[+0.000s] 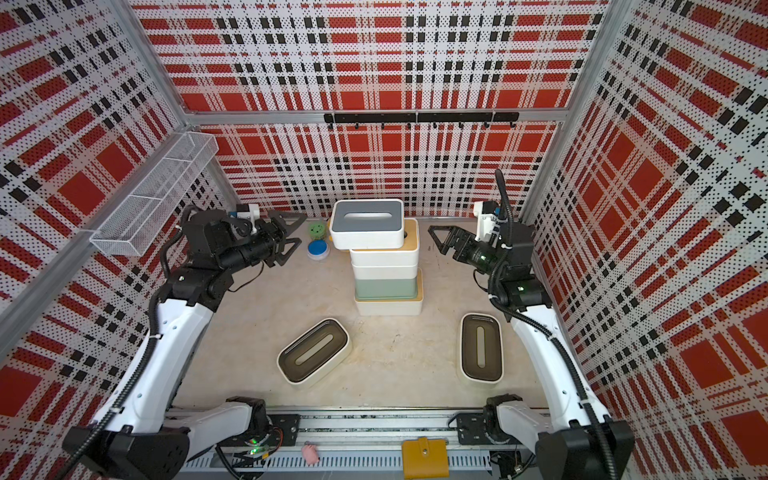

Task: Stack the tissue boxes
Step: Adjust the tissue box on the tissue box.

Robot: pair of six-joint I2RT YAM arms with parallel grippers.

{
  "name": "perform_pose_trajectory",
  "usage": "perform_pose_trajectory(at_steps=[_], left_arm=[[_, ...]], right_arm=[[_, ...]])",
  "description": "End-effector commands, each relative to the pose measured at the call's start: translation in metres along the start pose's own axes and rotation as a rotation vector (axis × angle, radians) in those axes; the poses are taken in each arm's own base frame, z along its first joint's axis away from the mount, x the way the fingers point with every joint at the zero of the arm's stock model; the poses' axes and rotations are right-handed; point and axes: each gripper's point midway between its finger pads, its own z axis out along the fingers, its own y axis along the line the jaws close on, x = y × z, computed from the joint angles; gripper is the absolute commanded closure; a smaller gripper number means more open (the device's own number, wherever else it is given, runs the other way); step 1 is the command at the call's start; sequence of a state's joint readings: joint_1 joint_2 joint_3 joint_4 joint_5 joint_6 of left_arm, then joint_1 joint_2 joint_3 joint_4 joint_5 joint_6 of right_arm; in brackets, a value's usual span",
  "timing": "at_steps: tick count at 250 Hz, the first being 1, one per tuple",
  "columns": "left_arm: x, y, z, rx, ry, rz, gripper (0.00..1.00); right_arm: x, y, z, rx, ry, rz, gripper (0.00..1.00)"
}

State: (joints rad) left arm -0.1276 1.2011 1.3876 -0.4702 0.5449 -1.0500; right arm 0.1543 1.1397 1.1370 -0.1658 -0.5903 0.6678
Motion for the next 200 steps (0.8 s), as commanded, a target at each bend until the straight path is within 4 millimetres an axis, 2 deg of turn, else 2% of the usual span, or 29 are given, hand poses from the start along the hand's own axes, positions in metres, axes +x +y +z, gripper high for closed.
perform_pose_trajectory(at_steps=[1,31,74,148,200], left_arm=[[0.000,-0.009,0.002,-0.007,0.046,0.110,0.13],[-0.006,-0.015,0.014,-0.014,0.069,0.149,0.10],[0.002,-0.023,0.040,-0.023,0.135,0.223,0.00],[0.015,-0.025,0.079,-0.038,0.209,0.270,0.00],[0.018,-0.032,0.086,-0.025,0.219,0.281,0.01]], right_arm=[[-0.012,0.028,0.007,-0.088,-0.006,-0.065,0.00],[-0.015,0.036,0.019,-0.116,0.011,-0.060,0.00],[-0.020,0.047,0.036,-0.149,0.038,-0.048,0.00],[-0.017,0.057,0.056,-0.172,0.084,-0.029,0.00],[-0.013,0.063,0.063,-0.195,0.103,-0.026,0.00]])
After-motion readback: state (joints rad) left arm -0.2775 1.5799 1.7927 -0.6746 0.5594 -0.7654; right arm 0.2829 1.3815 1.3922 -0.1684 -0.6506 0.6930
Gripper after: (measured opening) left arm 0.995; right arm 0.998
